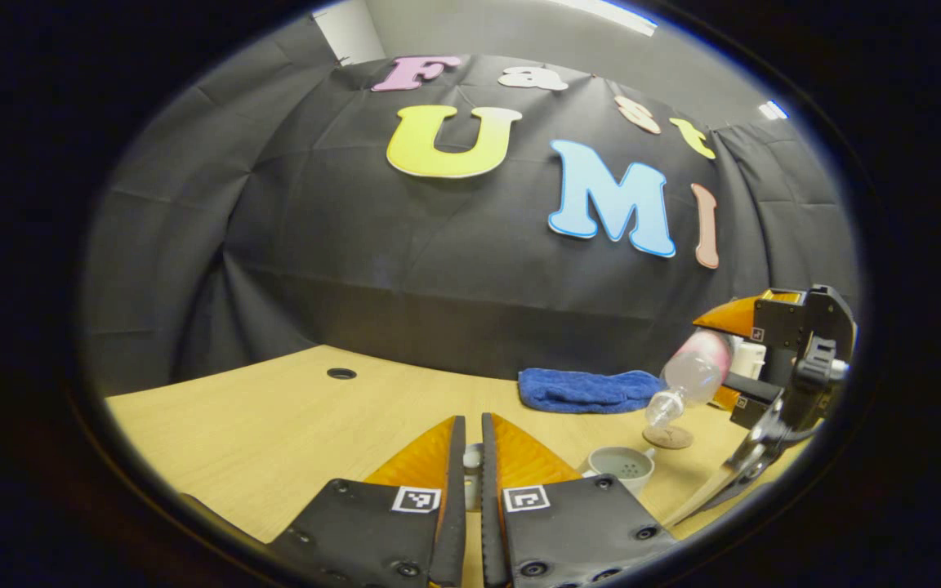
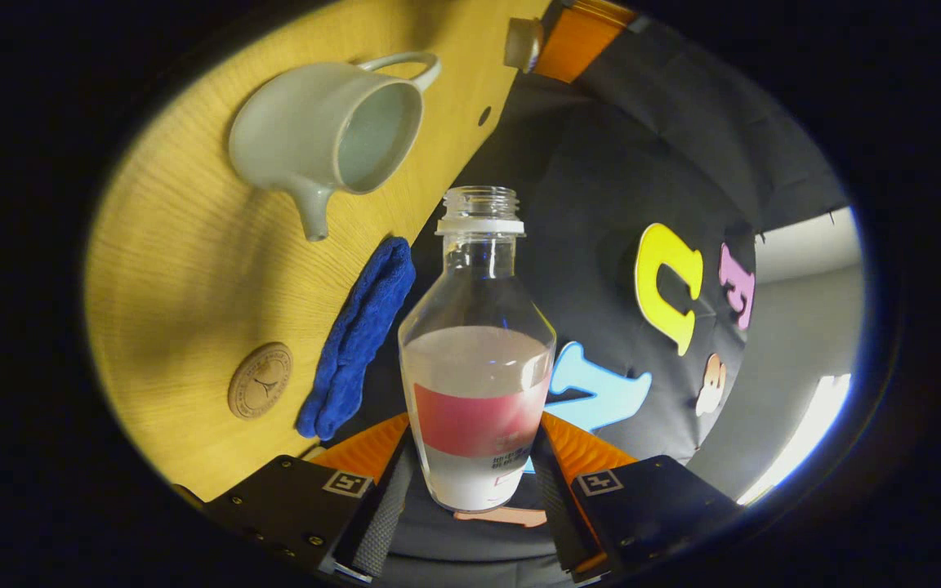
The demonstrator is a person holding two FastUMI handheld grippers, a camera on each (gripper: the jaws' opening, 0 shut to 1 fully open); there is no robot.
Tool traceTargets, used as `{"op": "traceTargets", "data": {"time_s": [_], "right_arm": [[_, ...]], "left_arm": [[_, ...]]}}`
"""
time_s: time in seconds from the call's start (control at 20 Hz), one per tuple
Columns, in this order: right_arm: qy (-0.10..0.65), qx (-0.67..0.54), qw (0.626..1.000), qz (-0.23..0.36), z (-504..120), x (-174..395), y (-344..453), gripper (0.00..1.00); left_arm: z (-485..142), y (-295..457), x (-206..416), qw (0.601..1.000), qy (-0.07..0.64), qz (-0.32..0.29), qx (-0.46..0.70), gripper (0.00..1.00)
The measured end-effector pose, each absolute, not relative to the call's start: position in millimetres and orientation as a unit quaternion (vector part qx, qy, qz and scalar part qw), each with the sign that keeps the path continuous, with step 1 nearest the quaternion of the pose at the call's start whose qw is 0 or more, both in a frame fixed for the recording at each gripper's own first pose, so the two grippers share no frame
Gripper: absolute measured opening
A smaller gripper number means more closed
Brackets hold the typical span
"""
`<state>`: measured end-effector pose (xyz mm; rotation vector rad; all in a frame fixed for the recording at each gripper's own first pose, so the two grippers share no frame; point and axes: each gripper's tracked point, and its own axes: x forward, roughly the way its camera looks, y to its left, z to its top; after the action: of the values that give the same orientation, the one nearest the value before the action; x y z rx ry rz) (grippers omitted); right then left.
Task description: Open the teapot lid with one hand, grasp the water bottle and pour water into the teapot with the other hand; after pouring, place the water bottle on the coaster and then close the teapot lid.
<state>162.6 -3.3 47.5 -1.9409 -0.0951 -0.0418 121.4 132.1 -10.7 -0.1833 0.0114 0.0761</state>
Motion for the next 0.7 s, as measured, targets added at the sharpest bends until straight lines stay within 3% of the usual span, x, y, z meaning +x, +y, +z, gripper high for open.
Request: {"op": "traceTargets", "data": {"time_s": [0.4, 0.7], "right_arm": [[0.060, -0.630, 0.774, -0.001, 23, 170, -38, 0.76], [0.118, -0.467, 0.876, 0.028, 2, 170, -41, 0.76]], "left_arm": [[-13, 132, 123, 0.995, 0.009, 0.037, -0.090, 0.14], [-14, 129, 124, 0.995, 0.010, 0.033, -0.092, 0.14]]}}
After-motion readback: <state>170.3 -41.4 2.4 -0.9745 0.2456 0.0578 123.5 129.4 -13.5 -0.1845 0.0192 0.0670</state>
